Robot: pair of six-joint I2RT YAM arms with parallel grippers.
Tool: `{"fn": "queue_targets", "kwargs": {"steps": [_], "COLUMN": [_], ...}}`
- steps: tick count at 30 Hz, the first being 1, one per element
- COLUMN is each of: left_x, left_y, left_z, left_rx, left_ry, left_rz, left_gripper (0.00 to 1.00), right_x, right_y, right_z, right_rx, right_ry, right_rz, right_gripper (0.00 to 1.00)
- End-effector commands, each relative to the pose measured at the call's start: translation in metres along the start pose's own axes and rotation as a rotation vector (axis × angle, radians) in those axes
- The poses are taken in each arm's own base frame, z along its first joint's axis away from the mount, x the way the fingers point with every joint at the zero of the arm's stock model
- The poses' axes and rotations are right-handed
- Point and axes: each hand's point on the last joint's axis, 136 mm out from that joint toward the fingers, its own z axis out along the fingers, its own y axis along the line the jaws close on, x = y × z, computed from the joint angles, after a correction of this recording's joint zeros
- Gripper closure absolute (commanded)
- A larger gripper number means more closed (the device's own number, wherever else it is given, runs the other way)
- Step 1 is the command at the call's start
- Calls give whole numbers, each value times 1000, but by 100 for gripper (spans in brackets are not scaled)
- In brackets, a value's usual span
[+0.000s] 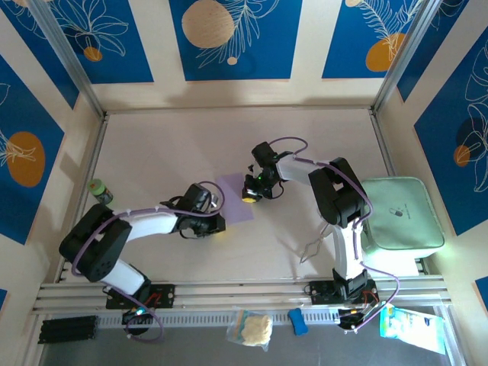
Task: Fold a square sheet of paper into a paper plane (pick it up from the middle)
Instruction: First fold the square sheet of paper in half at the center of the table.
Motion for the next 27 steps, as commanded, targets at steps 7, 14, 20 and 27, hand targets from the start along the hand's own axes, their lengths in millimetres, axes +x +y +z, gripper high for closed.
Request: {"fn": "queue_targets", "kwargs": {"steps": [7,14,20,27], "left_x": [-77,-112,-125,-133], "left_y": [-39,-39,-41,-23], "left_z": [-32,-17,-2,12], "left_rx": [80,119,128,49], "left_ry": [-200,-240,-223,-216], "left_rz": [13,-47,-49,-86], "left_gripper": [78,74,74,75], "right_x": [4,-2,10,27], "right_y": [-18,27,7,-9], "right_z": [-1,-44,-58,-52], "right_rx": [77,-80,-51,-77], "right_ry": [-71,-181,-237,-238], "right_rz": [33,6,92,177], "right_gripper": [89,75,58,52]}}
